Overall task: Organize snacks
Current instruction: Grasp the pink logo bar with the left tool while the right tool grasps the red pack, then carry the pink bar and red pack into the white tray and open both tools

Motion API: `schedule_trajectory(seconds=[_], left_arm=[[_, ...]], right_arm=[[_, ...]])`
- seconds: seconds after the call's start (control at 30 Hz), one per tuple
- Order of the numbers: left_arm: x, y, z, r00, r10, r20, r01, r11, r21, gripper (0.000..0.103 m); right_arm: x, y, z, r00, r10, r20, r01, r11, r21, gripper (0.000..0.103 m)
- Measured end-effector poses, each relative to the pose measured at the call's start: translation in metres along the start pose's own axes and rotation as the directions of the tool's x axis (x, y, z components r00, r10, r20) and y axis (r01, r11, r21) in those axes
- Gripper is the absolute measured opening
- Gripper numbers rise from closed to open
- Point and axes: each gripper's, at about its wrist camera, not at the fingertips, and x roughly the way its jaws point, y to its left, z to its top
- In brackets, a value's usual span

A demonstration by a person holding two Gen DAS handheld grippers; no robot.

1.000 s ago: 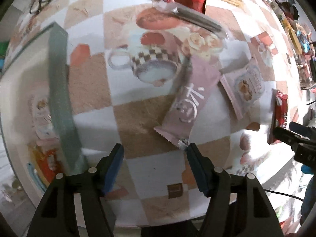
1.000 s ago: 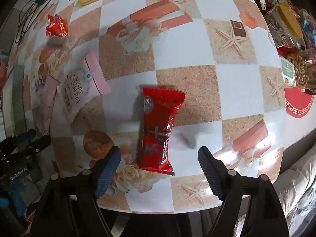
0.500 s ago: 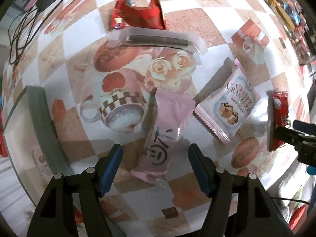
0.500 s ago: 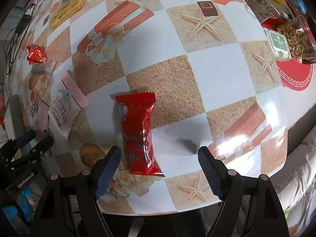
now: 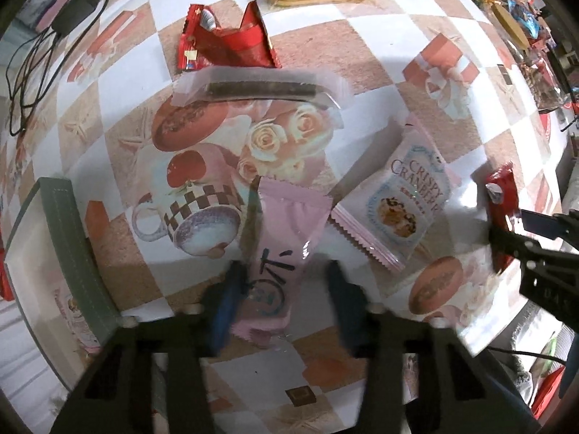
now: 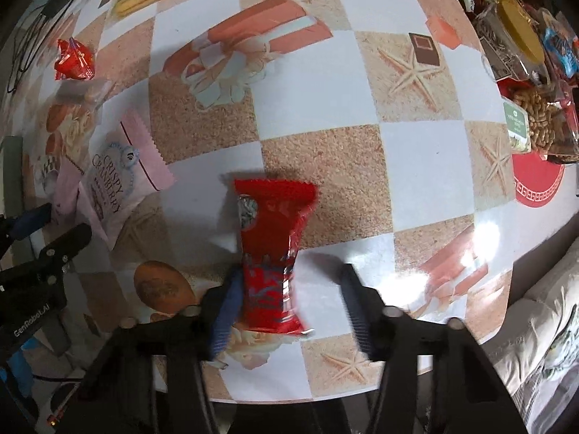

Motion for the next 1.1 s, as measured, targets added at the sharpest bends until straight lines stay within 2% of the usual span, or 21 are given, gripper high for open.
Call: schedule_trajectory(seconds=[0.03, 0.1, 0.2, 0.23, 0.5, 0.87, 1.0, 1.07, 1.1], left_arm=[[0.000, -0.001, -0.001, 1.000, -0.007, -0.001, 0.007, 1.000, -0.004, 0.027], [0.000, -0.002, -0.002, 1.000, -0.013, 0.001, 0.013, 1.000, -0.027, 0.026], [-0.006, 0.002, -0.008, 1.000, -0.013, 0.014, 0.013, 0.999, -0.049, 0.026], [-0.009, 0.003, -0.010, 1.000, -0.016, 0.022, 0.017, 0.998, -0.056, 0.026], [-0.034, 0.021, -0.032, 0.995, -0.049, 0.084, 0.058, 0.992, -0.115, 0.026], [-0.048, 0.052, -0.047, 0.988, -0.059, 0.141, 0.085, 0.979, -0.184, 0.026], [-0.052, 0.062, -0.055, 0.986, -0.059, 0.159, 0.091, 0.975, -0.201, 0.026], [-0.057, 0.068, -0.059, 0.985, -0.056, 0.163, 0.090, 0.974, -0.206, 0.026], [-0.060, 0.072, -0.061, 0.985, -0.056, 0.165, 0.090, 0.974, -0.209, 0.026]], right_arm=[[-0.003, 0.001, -0.003, 1.000, -0.003, 0.000, 0.003, 1.000, -0.003, 0.036], [-0.012, 0.004, 0.002, 1.000, 0.001, 0.002, -0.001, 1.000, -0.017, 0.024], [-0.023, -0.004, 0.000, 1.000, 0.025, 0.002, -0.025, 0.999, -0.022, 0.024], [-0.021, 0.007, -0.001, 1.000, 0.027, 0.009, -0.027, 0.999, -0.025, 0.024], [-0.062, 0.017, -0.015, 0.995, 0.087, 0.058, -0.085, 0.995, -0.048, 0.024], [-0.101, 0.047, -0.015, 0.989, 0.090, 0.114, -0.077, 0.990, -0.115, 0.024], [-0.099, 0.064, -0.009, 0.993, 0.077, 0.094, -0.065, 0.990, -0.125, 0.024], [-0.093, 0.066, -0.009, 0.996, 0.064, 0.064, -0.057, 0.993, -0.108, 0.026], [-0.086, 0.065, -0.007, 0.997, 0.057, 0.058, -0.051, 0.994, -0.098, 0.043]])
